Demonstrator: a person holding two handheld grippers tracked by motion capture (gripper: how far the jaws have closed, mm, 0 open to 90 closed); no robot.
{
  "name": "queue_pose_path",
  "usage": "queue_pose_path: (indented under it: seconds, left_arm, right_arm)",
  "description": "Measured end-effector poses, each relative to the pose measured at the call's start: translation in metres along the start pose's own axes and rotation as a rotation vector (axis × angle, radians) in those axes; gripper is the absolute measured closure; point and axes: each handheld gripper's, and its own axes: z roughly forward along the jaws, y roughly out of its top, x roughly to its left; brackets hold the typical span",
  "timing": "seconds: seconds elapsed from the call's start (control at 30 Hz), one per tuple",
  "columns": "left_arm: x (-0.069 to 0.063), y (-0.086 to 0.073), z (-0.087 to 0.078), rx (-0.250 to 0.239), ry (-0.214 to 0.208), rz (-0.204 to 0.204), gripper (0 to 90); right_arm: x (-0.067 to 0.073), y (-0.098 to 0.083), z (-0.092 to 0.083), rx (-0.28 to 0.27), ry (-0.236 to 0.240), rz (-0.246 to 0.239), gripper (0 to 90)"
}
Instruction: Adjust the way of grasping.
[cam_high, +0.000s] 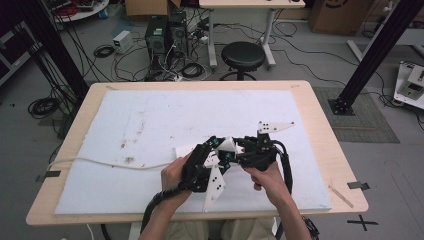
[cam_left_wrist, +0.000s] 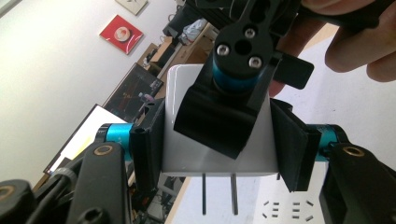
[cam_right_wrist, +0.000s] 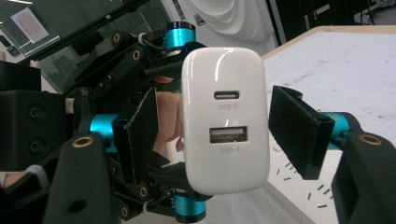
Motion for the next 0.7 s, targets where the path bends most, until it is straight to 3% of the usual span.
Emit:
queue_pose_path:
  seconds: [0.7]
  left_arm:
    - [-0.0004,0.0003,0.0003,0.001,0.0,0.009,42.4]
  right_arm:
    - [-0.0014,-0.0001,-0.0018,-0.019,0.003,-0.005,51.0]
